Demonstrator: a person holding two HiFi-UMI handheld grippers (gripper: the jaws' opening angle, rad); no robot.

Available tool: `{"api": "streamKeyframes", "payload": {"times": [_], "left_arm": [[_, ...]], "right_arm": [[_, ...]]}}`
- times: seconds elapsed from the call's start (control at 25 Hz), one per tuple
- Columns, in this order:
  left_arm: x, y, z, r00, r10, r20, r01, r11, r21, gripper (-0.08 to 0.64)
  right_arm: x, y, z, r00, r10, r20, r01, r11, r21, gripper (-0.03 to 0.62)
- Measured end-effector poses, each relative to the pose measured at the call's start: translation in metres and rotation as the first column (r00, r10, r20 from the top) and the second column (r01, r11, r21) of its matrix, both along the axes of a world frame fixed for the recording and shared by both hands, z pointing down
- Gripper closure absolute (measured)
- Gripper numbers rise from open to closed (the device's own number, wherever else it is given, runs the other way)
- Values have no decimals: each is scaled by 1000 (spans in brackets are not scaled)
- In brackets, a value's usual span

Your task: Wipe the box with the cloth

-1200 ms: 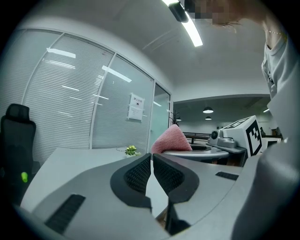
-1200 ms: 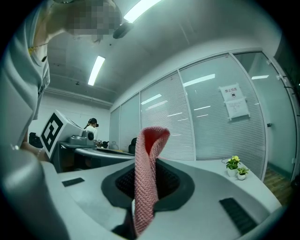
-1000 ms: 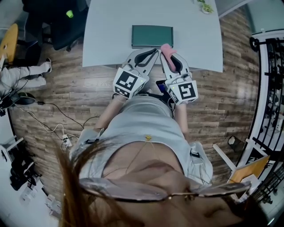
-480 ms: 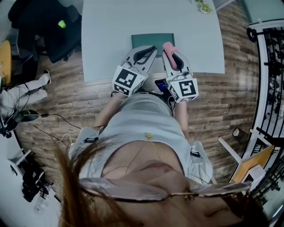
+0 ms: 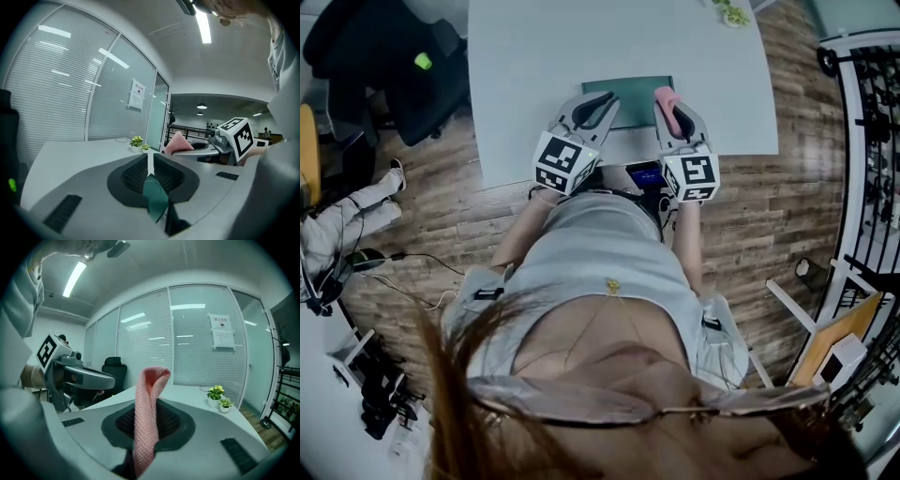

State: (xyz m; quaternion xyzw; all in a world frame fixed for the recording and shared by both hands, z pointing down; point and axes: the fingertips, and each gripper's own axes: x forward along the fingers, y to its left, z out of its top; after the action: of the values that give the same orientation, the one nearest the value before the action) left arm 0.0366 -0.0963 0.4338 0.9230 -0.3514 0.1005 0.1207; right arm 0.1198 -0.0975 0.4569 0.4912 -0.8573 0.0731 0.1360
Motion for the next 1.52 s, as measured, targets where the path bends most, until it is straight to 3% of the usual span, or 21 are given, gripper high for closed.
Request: {"api": "streamKeyframes", "payload": {"times": [0.16, 0.4, 0.8, 1.0, 1.24, 1.52], "left_arm": [[-10, -7, 24, 1000, 14, 19, -13, 998, -59, 518], [-25, -11, 57, 998, 26, 49, -20, 992, -123, 502], [-32, -13, 116, 992, 53, 116, -23, 968, -250, 423], [-29, -2, 150, 975, 109, 192, -43, 947, -319, 332], [-40, 10, 180, 961, 123, 248, -25, 930, -366, 301], [-37, 25, 202, 925, 211, 315, -72, 914, -400, 264]], "right_arm": [[6, -10, 26, 992, 27, -122, -34, 998, -57, 551], [22, -27, 58, 987, 81, -139, -97, 989, -115, 551], [49, -53, 114, 962, 98, -253, -158, 961, -227, 551], [58, -63, 139, 966, 103, -238, -176, 934, -310, 551], [58, -75, 161, 961, 113, -254, -204, 906, -370, 551], [64, -82, 178, 946, 105, -306, -228, 886, -404, 551]]}}
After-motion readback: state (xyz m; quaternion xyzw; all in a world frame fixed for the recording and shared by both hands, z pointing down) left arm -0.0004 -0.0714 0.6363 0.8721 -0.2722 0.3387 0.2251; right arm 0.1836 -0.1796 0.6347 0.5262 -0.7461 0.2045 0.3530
